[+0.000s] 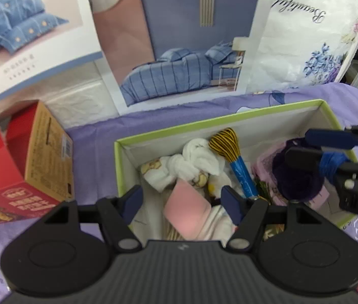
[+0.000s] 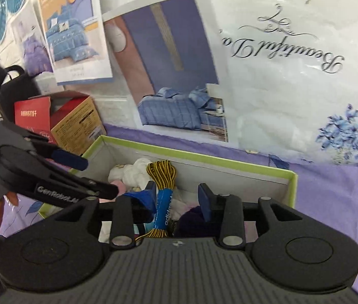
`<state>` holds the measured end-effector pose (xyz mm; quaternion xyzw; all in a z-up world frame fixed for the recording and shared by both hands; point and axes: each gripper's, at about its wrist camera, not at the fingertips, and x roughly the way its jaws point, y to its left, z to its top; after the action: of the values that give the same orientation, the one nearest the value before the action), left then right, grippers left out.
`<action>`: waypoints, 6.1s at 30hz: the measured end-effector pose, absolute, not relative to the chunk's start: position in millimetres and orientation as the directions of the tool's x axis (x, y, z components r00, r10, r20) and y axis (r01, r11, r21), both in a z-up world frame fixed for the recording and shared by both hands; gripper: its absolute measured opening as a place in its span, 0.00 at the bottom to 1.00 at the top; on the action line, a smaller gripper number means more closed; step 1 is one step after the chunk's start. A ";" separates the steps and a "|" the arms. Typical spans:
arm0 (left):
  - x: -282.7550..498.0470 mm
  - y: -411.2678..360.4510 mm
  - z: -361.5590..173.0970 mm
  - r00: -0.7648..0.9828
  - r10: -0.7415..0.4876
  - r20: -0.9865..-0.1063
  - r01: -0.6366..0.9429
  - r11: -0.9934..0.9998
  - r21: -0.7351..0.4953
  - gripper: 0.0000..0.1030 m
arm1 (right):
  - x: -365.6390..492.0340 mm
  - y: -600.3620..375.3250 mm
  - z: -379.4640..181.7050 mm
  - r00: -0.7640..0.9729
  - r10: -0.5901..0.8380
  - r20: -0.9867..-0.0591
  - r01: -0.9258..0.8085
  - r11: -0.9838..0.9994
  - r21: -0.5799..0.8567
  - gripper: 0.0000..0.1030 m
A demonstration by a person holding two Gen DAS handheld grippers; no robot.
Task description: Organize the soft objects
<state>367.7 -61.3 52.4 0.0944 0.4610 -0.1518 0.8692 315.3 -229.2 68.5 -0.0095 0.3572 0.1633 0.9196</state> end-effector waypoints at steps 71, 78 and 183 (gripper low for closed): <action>167.1 165.7 -34.0 0.555 -0.171 -0.814 0.082 0.985 -0.151 0.73 | 197.1 -121.2 4.6 0.747 0.110 -0.655 -0.065 0.994 0.093 0.42; 157.9 179.0 -30.7 0.572 -0.221 -0.790 0.114 0.975 -0.190 0.73 | 229.9 -117.2 -23.4 0.684 -0.042 -0.728 0.095 0.995 0.032 0.43; 369.3 40.3 -39.7 -0.008 -0.343 -0.939 0.657 0.707 -0.263 0.89 | 26.8 -341.0 15.4 0.758 -0.067 -0.649 0.163 0.982 0.090 0.56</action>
<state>369.3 40.3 -39.7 0.1284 0.6114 -0.3608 0.6925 26.8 -341.0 15.4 0.0705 0.3425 -0.0616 0.9348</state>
